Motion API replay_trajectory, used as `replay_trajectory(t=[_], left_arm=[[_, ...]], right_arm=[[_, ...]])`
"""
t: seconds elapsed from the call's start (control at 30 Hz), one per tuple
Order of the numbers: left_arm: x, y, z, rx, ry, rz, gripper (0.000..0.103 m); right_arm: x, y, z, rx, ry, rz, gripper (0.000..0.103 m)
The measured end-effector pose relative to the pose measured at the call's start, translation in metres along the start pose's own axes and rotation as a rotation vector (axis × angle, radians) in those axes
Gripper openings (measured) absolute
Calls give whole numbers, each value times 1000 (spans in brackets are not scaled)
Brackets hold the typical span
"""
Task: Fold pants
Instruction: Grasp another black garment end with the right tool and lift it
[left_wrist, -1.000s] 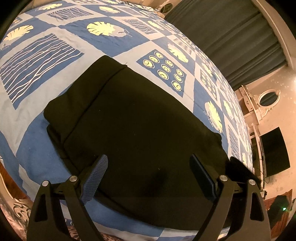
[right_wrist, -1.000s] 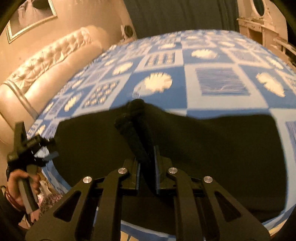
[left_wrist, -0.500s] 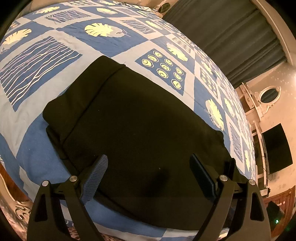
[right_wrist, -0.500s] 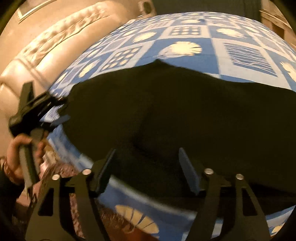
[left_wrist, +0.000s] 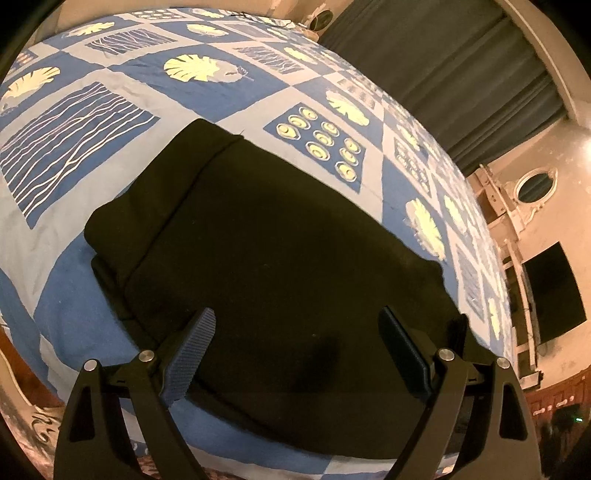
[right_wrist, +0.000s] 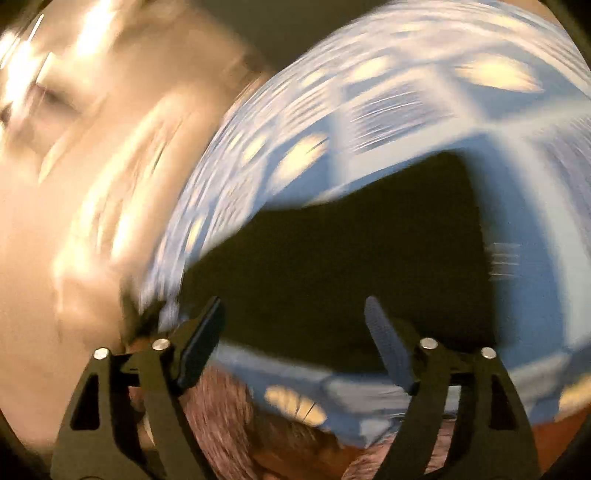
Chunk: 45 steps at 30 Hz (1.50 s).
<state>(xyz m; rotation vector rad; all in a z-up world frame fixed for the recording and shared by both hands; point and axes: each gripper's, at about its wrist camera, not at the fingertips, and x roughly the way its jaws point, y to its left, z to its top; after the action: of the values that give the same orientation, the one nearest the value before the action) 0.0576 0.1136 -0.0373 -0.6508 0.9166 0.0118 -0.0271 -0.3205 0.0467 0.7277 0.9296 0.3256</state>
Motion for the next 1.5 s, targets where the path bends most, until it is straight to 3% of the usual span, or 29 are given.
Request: replay_trajectory(t=[0.1, 0.17, 0.27, 0.37, 0.6, 0.7, 0.8, 0.87, 0.97, 1.0, 1.07, 1.17, 1.43, 1.47, 1.5], left_arm=[[0, -4, -1, 18, -6, -1, 89], [2, -6, -3, 31, 3, 2, 89], [4, -8, -3, 57, 5, 13, 89], [5, -8, -5, 66, 4, 17, 89], [5, -9, -5, 65, 4, 16, 89], [5, -9, -5, 66, 4, 16, 89], [5, -9, -5, 66, 3, 16, 89], [5, -9, -5, 67, 4, 17, 89], [5, -9, -6, 64, 5, 15, 89], [6, -9, -6, 60, 7, 10, 89], [6, -9, -6, 49, 9, 0, 89], [7, -10, -6, 50, 10, -2, 89], [8, -13, -7, 82, 13, 1, 89], [8, -13, -7, 83, 13, 1, 89], [8, -13, -7, 82, 14, 0, 89]], right_arm=[[-20, -77, 6, 304, -73, -4, 79], [-12, -112, -3, 423, -19, 19, 79], [3, -128, -12, 487, 41, 87, 79], [11, -128, -14, 493, 70, 158, 79], [18, -124, -8, 347, 148, 85, 30], [19, -113, -2, 203, 163, 11, 23], [24, -104, 1, 82, 185, -25, 23], [23, -109, 1, 98, 181, 28, 28], [13, -124, 9, 197, 166, 127, 48], [8, -124, 15, 200, 136, 136, 60], [0, -129, 29, 214, 78, 163, 71], [5, -138, 55, 255, 47, 210, 73], [71, -150, 95, 303, 88, 261, 72], [75, -150, 98, 306, 90, 258, 66], [81, -147, 101, 296, 99, 236, 50]])
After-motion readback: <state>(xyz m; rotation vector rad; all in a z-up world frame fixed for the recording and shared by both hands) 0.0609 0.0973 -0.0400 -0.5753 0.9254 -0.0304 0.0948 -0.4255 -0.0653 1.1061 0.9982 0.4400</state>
